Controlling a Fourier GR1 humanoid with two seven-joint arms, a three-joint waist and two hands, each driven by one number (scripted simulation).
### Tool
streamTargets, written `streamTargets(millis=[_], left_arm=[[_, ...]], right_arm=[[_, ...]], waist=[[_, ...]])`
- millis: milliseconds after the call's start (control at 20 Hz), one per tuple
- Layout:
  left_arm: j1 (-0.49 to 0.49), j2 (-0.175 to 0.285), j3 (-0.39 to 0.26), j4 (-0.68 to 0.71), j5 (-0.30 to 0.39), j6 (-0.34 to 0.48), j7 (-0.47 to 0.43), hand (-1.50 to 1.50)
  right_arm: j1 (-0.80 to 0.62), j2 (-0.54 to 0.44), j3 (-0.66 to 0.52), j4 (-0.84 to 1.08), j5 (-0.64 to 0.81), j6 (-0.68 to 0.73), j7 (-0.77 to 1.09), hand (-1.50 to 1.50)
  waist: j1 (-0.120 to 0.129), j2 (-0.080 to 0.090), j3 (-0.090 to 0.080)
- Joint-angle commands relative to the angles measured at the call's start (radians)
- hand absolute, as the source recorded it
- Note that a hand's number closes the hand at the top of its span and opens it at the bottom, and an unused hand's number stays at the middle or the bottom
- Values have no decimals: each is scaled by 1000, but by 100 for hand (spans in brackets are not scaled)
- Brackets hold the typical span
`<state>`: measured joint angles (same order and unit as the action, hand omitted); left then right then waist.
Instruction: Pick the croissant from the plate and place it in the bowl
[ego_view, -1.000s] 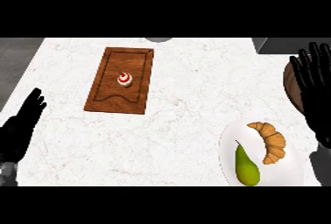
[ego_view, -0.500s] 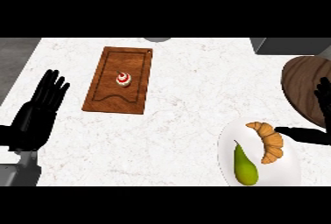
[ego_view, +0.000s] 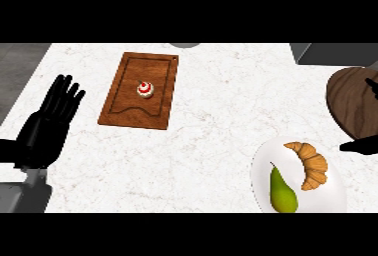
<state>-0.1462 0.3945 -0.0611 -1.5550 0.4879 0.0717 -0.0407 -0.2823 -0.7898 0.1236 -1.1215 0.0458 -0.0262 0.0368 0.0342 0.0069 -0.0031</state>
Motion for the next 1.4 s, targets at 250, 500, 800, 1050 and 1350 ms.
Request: streamTargets(millis=[250, 500, 800, 1050, 1350], left_arm=[[7, -9, -15, 5, -10, -14, 1, 0], [-10, -19, 29, 27, -20, -9, -22, 0], [11, -7, 68, -49, -14, -30, 77, 0], [10, -31, 113, 22, -31, -90, 20, 0], [9, -101, 86, 40, -93, -63, -8, 0]], right_arm=[[-116, -148, 250, -41, 9, 594, 306, -150], [-330, -41, 202, -40, -77, 740, 553, -150], [-206, 70, 140, -151, -35, 669, 652, -150], [-127, 92, 85, -193, 17, 701, 648, -150], [-57, 166, 85, -262, 162, 597, 614, -150]], waist=[[7, -4, -1], [-18, -6, 2], [-35, -9, 3], [-36, -7, 3], [-35, -7, 3]])
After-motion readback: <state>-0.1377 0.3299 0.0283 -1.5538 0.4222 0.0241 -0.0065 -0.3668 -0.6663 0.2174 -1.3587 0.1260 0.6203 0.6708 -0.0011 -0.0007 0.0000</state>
